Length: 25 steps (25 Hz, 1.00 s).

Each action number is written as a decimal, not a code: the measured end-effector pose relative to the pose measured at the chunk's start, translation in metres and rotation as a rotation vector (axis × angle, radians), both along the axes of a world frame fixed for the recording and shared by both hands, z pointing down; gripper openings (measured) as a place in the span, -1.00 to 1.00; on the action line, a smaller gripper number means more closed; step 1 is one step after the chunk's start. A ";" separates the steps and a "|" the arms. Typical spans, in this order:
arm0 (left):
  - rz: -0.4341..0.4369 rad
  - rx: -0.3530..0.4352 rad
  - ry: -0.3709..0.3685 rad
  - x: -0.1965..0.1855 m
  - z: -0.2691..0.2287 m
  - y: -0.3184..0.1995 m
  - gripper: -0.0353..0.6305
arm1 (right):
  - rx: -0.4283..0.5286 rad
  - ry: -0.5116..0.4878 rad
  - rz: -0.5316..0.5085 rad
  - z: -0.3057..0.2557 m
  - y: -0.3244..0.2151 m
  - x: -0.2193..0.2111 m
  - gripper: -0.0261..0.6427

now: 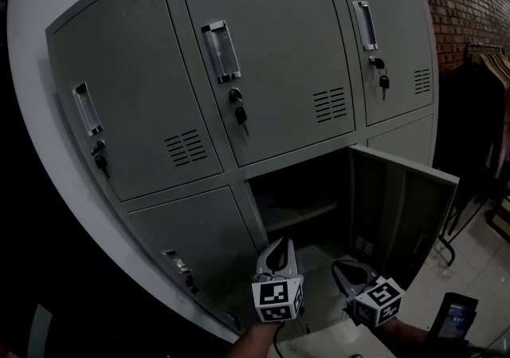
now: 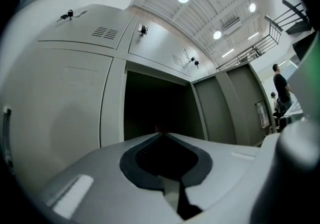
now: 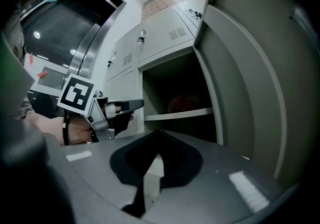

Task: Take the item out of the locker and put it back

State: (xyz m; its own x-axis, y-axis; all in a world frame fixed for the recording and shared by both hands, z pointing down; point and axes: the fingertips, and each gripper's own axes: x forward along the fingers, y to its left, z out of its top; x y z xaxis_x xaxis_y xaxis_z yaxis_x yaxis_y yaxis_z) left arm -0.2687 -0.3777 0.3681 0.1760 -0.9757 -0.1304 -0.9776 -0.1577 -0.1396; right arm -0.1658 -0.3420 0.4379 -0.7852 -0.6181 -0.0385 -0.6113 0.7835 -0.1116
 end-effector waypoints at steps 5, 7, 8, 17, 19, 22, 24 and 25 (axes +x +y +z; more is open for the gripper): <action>0.008 -0.048 0.031 -0.003 0.025 0.023 -0.89 | -0.006 0.021 -0.001 0.003 0.009 -0.001 -0.92; 0.008 -0.068 0.041 -0.001 0.035 0.034 -0.89 | -0.004 0.022 -0.004 0.002 0.013 0.001 -0.92; 0.005 -0.076 0.044 0.000 0.039 0.040 -0.89 | -0.002 0.021 -0.009 0.002 0.016 0.002 -0.92; -0.080 -0.137 0.108 0.035 0.071 0.104 -0.89 | 0.002 0.018 -0.098 0.006 0.053 0.038 -0.92; -0.100 -0.148 0.126 0.050 0.077 0.122 -0.89 | 0.001 0.021 -0.116 0.009 0.067 0.054 -0.92; -0.128 -0.164 0.149 0.072 0.087 0.153 -0.89 | -0.018 0.019 -0.135 0.017 0.089 0.078 -0.92; -0.145 -0.176 0.163 0.086 0.095 0.175 -0.89 | -0.033 0.017 -0.147 0.024 0.106 0.094 -0.92; -0.152 -0.182 0.164 0.093 0.098 0.185 -0.89 | -0.041 0.015 -0.152 0.027 0.114 0.101 -0.92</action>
State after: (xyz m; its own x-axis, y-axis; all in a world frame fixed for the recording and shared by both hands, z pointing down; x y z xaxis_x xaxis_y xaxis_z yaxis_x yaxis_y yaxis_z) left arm -0.1756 -0.1923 0.4663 0.0170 -0.9993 0.0345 -0.9991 -0.0156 0.0397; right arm -0.0647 -0.2282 0.4652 -0.8701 -0.4928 -0.0030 -0.4878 0.8622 -0.1368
